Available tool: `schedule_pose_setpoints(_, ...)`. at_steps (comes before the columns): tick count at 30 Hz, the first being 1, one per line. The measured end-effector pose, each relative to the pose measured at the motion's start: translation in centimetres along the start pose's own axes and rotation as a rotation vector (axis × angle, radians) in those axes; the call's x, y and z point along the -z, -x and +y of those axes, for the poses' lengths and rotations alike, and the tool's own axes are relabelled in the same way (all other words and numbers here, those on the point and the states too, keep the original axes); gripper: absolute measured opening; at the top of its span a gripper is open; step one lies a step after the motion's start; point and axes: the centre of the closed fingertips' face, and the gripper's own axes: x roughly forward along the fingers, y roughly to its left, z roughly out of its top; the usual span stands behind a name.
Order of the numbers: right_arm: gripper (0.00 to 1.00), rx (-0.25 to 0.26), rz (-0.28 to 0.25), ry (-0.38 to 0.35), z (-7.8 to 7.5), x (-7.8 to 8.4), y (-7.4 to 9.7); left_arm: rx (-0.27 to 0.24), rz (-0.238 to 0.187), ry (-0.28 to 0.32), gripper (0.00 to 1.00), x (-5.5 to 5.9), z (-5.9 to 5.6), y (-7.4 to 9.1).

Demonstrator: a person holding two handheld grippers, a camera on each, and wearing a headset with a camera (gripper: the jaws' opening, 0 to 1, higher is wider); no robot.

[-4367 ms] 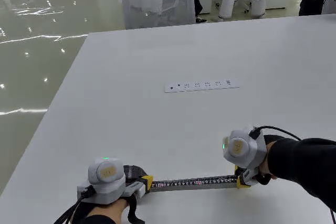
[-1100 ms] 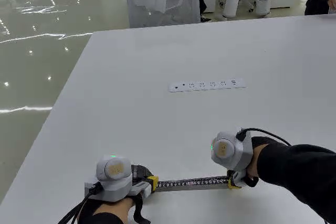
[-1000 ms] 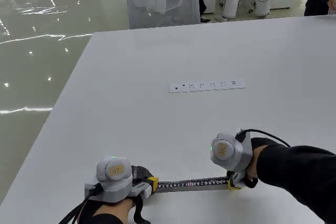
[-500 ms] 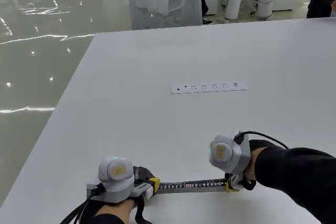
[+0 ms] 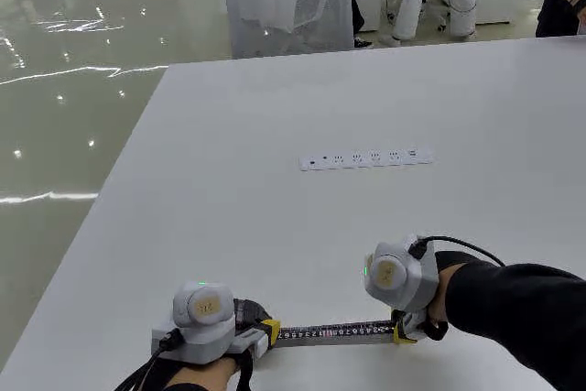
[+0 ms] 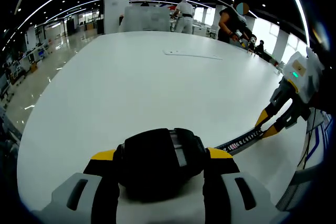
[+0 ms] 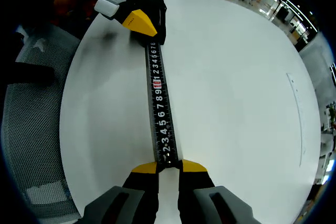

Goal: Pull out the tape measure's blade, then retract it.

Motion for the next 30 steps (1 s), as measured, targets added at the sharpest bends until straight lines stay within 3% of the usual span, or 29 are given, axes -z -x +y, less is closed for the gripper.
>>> schedule_pose_setpoints(10,0.08,-0.012,-0.020,0.019,0.03,-0.31,-0.07,0.002,0.000,0.002,0.60,-0.01,0.02,0.02)
schedule_pose_setpoints(30,0.08,-0.014,-0.009,0.016,0.08,-0.93,-0.21,0.010,0.011,0.015,0.60,0.03,0.01,0.05)
